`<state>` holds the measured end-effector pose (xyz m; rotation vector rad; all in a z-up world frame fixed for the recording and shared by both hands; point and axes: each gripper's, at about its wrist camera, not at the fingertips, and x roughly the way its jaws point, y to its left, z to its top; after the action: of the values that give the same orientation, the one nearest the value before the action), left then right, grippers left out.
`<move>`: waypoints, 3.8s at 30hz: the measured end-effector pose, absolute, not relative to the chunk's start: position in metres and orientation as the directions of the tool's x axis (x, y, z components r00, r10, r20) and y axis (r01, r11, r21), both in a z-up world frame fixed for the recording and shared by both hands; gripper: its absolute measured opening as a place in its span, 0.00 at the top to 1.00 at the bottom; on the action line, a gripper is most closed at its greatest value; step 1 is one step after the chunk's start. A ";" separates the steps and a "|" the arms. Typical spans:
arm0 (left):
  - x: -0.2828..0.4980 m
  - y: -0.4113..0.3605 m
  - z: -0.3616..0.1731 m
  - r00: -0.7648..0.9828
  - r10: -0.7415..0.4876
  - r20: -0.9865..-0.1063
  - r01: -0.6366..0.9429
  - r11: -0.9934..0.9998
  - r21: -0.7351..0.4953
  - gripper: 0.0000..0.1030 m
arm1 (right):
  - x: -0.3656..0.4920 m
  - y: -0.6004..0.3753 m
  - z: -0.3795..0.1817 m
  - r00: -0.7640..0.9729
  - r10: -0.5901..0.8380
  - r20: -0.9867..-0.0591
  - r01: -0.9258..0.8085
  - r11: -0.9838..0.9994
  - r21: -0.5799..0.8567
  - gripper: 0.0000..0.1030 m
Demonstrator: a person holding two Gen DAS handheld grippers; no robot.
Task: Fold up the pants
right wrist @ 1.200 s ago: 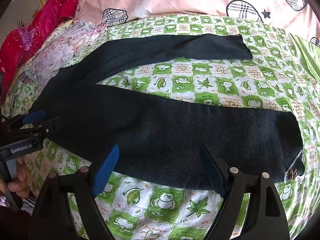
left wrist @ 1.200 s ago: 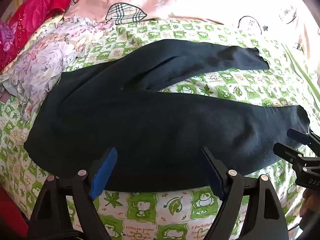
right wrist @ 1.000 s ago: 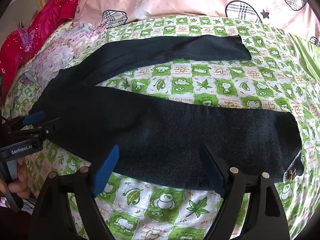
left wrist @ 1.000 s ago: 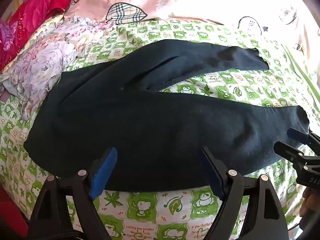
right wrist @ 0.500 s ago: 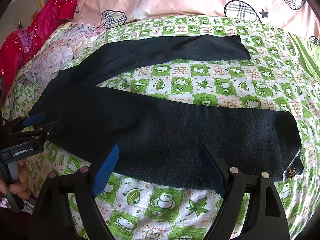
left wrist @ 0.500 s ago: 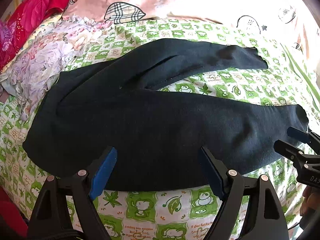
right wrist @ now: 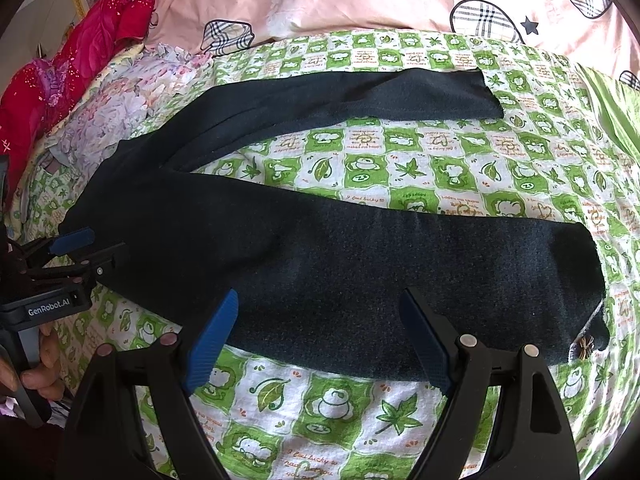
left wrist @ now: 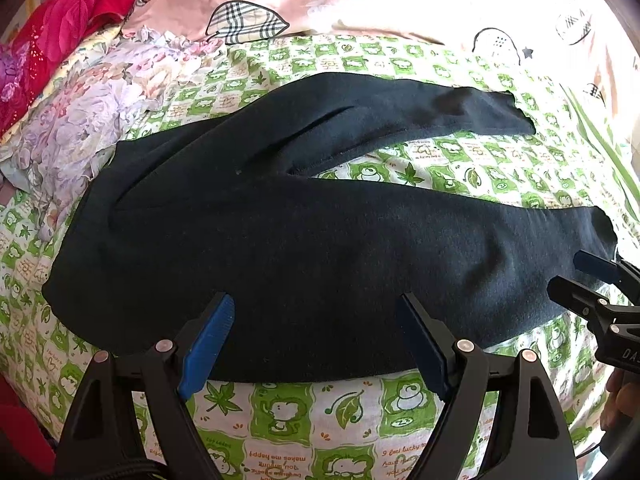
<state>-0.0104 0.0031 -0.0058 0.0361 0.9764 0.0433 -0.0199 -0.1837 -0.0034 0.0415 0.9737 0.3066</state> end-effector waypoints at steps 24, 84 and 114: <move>0.006 -0.002 -0.010 0.504 0.030 -0.863 0.019 0.999 0.046 0.19 | -0.012 -0.193 -0.002 0.557 0.319 -0.767 -0.202 0.948 0.248 0.19; 0.277 -0.040 -0.006 0.354 -0.092 -0.931 0.330 0.943 0.032 0.92 | 0.293 -0.348 0.019 0.495 0.436 -0.752 -0.136 0.893 0.428 0.91; 0.062 -0.051 0.028 0.298 -0.279 -0.913 0.397 0.906 -0.148 0.94 | 0.065 -0.357 0.049 0.416 0.405 -0.814 -0.409 0.883 0.229 0.92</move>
<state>0.0623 -0.0507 0.0278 0.1136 1.1866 -0.4504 0.0655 -0.3566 0.0491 -0.0054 1.0211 0.5110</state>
